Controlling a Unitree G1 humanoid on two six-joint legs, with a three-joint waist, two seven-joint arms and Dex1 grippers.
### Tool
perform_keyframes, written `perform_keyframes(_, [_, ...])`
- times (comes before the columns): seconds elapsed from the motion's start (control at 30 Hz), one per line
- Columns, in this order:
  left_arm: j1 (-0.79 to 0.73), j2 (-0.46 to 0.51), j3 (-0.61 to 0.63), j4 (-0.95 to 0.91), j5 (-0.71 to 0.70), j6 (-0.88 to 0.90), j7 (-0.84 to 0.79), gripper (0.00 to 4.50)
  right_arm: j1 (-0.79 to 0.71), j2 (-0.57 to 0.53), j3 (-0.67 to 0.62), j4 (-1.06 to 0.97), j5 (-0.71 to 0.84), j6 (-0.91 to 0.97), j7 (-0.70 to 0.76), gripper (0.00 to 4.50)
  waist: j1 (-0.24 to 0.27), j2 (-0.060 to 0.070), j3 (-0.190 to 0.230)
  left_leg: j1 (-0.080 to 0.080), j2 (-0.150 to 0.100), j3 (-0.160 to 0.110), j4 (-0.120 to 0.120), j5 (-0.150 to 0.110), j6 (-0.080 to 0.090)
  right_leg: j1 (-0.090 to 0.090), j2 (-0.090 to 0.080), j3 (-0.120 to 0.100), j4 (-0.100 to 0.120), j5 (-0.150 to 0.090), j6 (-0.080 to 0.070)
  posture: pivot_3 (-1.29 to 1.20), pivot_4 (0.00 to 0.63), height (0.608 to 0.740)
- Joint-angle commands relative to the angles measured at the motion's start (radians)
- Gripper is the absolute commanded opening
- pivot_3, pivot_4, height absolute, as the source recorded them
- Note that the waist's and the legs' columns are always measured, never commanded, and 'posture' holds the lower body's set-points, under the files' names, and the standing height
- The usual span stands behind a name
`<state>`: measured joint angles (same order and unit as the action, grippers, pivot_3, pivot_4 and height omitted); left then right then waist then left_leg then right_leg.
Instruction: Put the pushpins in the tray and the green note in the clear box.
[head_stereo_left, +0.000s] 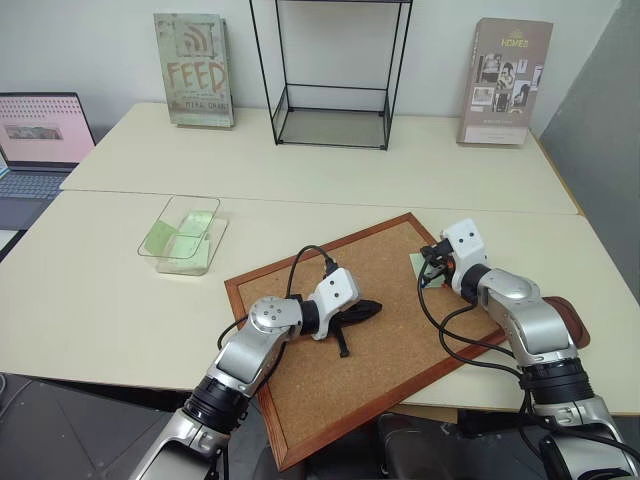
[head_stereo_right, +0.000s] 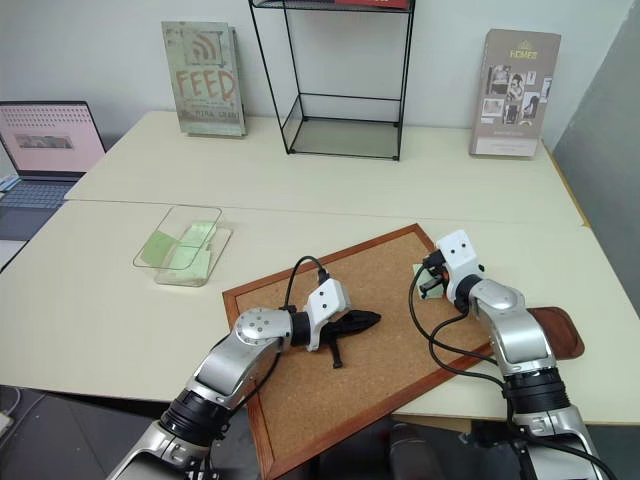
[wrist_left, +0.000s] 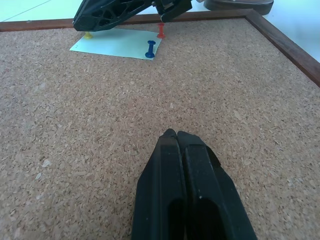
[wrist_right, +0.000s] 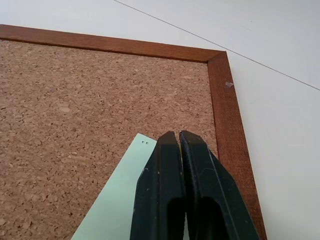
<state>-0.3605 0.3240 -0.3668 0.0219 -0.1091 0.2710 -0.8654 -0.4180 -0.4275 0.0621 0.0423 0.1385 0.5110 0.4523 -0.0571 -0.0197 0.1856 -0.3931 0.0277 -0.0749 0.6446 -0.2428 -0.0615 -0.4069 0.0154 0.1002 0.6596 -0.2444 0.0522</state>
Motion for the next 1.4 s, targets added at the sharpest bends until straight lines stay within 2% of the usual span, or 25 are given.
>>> perform_keyframes(0.03, [0.019,0.006,-0.027,0.013,0.020,0.002,-0.009,0.00,-0.013,0.005,-0.039,-0.083,0.012,-0.021,-0.008,0.05,0.000,0.000,0.000,0.000,0.000,0.000,0.000,0.000,0.000,0.000,0.000,0.000,0.000,0.000,0.000,0.00,0.150,0.740])
perform_keyframes(0.4, [0.020,-0.001,-0.035,0.028,0.024,-0.006,-0.009,0.00,0.004,0.010,-0.051,-0.192,0.012,0.011,-0.024,0.05,0.000,0.000,0.000,0.000,0.000,0.000,0.000,0.000,0.000,0.000,0.000,0.000,0.000,0.000,0.000,0.00,0.150,0.740])
perform_keyframes(0.53, [0.021,-0.004,-0.038,0.026,0.023,-0.005,-0.009,0.00,0.030,-0.017,-0.099,-0.283,0.015,0.047,-0.042,0.05,0.000,0.000,0.000,0.000,0.000,0.000,0.000,0.000,0.000,0.000,0.000,0.000,0.000,0.000,0.000,0.00,0.150,0.740])
perform_keyframes(0.67, [0.028,-0.003,-0.043,0.018,0.022,-0.004,-0.008,0.00,0.130,-0.094,-0.169,-0.426,0.015,0.097,-0.027,0.05,0.010,0.000,0.000,-0.001,-0.001,-0.001,0.000,0.000,0.000,0.000,0.000,-0.001,-0.001,-0.001,0.000,0.00,0.150,0.740])
perform_keyframes(0.83, [0.036,0.003,-0.046,0.009,0.022,-0.005,-0.012,0.00,0.376,-0.219,-0.298,-0.574,-0.036,0.116,-0.013,0.05,0.012,0.001,0.000,-0.002,-0.001,-0.001,-0.001,0.000,0.000,0.000,-0.001,-0.001,-0.002,-0.002,0.000,0.00,0.150,0.740])
perform_keyframes(1.1, [0.027,0.008,-0.048,0.022,0.024,-0.016,-0.020,0.00,0.684,-0.290,-0.458,-0.627,-0.116,0.107,-0.007,0.05,0.007,0.003,-0.002,0.001,-0.001,0.000,0.000,0.000,0.000,0.001,-0.001,0.000,-0.002,-0.005,-0.005,0.00,0.150,0.740])
perform_keyframes(1.27, [0.029,0.008,-0.050,0.018,0.022,-0.014,-0.023,0.00,0.756,-0.288,-0.494,-0.609,-0.126,0.118,-0.001,0.05,0.004,0.004,-0.002,0.001,-0.001,0.001,0.001,0.000,0.000,0.001,-0.001,0.001,-0.002,-0.005,-0.005,0.00,0.150,0.740])
perform_keyframes(1.4, [0.030,0.009,-0.051,0.016,0.023,-0.013,-0.025,0.00,0.749,-0.273,-0.492,-0.590,-0.117,0.129,-0.003,0.05,0.004,0.003,-0.002,0.001,-0.001,0.001,0.000,0.000,0.000,0.001,-0.001,0.001,-0.002,-0.005,-0.005,0.00,0.150,0.740])
